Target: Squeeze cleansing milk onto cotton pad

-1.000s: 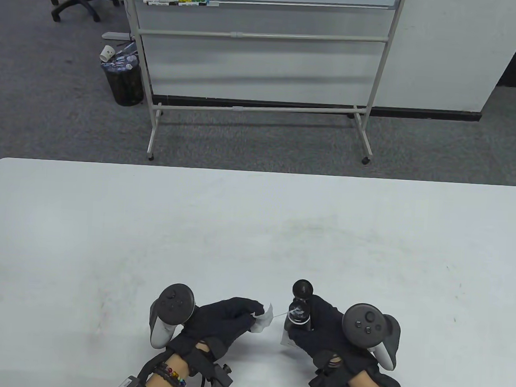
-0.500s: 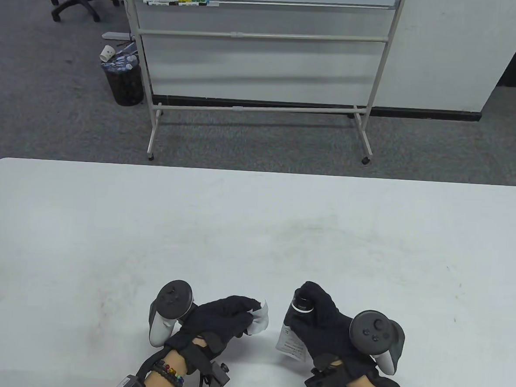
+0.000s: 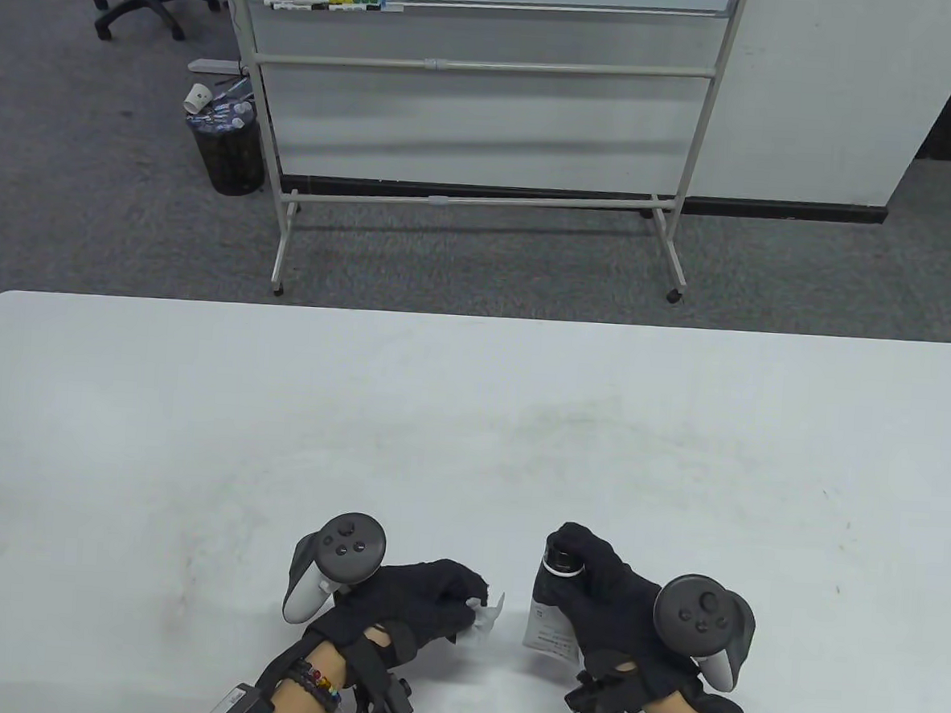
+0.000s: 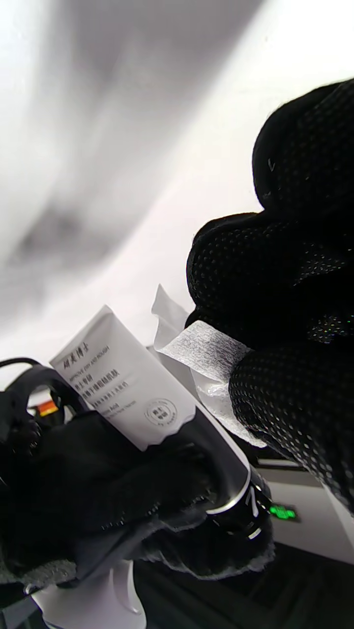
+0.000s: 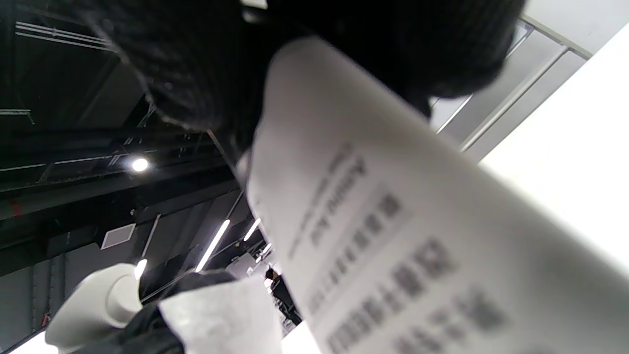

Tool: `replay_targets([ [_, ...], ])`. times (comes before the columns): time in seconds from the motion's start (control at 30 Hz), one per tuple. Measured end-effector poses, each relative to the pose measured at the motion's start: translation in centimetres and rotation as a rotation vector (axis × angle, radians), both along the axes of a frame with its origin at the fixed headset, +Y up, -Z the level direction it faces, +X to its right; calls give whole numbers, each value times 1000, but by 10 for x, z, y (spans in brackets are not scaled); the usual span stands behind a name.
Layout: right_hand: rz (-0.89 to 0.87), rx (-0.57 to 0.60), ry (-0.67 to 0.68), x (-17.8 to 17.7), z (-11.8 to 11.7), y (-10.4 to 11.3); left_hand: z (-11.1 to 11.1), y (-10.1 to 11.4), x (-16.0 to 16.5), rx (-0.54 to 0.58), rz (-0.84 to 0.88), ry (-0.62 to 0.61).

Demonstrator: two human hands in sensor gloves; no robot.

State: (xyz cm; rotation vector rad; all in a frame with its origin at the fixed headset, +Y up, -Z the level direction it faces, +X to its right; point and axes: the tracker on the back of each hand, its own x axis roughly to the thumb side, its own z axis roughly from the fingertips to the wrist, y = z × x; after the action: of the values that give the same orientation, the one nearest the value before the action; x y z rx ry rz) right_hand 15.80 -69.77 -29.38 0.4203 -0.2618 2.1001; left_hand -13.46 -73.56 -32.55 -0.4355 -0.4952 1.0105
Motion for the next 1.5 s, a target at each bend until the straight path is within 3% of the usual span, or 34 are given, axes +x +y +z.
replay_targets([
  [0.27,-10,-10,3,2,-1,0,-5,-11,1,-47,-100,-22],
  [0.43,3,-38,-14,4,-4,-5,-9,-21,4,-59,-249,8],
  [0.63,14,-75,0,4,-8,-12,-12,-21,5,96,-560,135],
  [0.7,26,-78,-7,4,-9,-13,-12,-22,5,102,-600,178],
  [1.17,90,-137,-14,2,-15,-25,-19,-19,-14,186,-621,247],
  [1.3,169,-246,-5,-6,-25,-32,-19,-10,-23,240,-615,271],
  [1.5,278,-462,-8,-20,-60,-53,-14,7,-31,307,-587,277],
])
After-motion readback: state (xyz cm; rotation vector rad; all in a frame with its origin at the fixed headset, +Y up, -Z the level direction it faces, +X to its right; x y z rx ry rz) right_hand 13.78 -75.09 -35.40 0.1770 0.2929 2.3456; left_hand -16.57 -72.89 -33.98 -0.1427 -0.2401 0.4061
